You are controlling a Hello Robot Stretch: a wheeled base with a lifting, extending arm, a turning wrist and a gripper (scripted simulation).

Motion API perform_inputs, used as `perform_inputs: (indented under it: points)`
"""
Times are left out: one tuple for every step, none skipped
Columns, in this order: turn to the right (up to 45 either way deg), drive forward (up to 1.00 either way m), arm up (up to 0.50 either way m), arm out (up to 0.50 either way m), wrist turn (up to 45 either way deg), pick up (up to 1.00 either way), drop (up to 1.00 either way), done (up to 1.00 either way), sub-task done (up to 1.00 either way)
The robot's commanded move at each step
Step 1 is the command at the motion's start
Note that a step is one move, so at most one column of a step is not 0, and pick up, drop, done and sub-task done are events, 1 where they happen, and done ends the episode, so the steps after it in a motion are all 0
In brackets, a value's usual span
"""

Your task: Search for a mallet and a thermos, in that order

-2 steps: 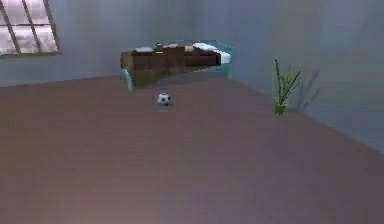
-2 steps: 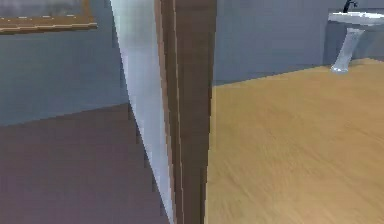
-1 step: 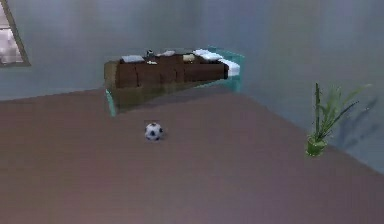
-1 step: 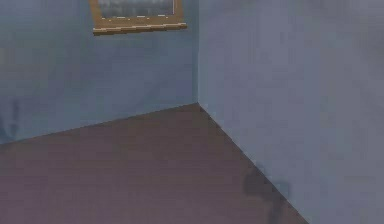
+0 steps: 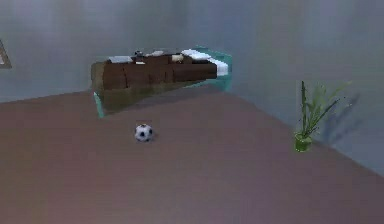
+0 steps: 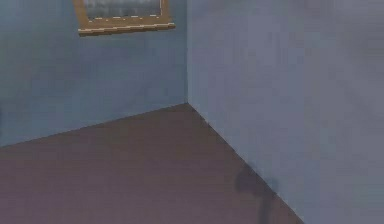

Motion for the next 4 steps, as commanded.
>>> perform_inputs:
  points:
    - [0.0,1.0,0.0,0.0,0.0,0.0,0.0,0.0,0.0]
    - [0.0,1.0,0.0,0.0,0.0,0.0,0.0,0.0,0.0]
    - [0.0,0.9,0.0,0.0,0.0,0.0,0.0,0.0,0.0]
    - [-15.0,0.0,0.0,0.0,0.0,0.0,0.0,0.0,0.0]
